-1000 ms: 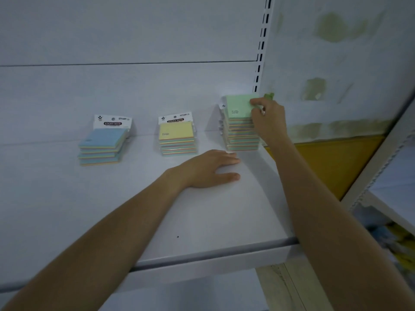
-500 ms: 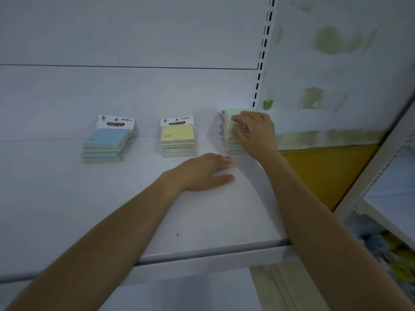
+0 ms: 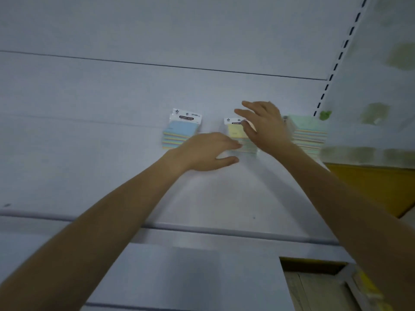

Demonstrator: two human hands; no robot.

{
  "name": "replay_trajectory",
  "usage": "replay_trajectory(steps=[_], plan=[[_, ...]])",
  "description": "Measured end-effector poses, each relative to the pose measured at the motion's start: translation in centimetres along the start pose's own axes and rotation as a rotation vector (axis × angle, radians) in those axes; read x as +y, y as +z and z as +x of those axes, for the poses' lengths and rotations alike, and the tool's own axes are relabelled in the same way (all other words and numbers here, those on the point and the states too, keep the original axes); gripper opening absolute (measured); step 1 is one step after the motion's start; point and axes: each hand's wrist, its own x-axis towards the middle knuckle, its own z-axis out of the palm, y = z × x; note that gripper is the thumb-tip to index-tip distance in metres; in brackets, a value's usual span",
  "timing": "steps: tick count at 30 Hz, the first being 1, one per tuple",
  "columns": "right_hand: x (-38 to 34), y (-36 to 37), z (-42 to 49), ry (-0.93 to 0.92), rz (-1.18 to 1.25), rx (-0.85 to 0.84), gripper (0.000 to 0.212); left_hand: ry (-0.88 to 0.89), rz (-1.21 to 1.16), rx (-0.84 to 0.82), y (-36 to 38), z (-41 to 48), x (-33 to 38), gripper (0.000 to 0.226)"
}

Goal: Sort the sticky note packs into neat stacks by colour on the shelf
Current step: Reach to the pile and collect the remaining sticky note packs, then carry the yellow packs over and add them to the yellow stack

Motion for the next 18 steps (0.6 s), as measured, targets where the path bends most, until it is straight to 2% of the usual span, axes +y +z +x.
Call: replay_trajectory(steps=[6,10,18], plan=[[-12.6,2.0,4.5,-0.022,0.147,-0.131,0.050,-0.188,0.116,0.026,-2.3,-10.4,-9.8,0.046],[-21.9,4.2,7.0,-0.048,0.183,-0.224,0.043,-0.332,0.191,0.002,-3.5,-17.7,-16.7,0.049],[-36.8,8.8,12.6,-0.180,0.237,-0.314,0.046,-0.561,0.224,0.028,-5.8,-28.3,-27.3,0.050]])
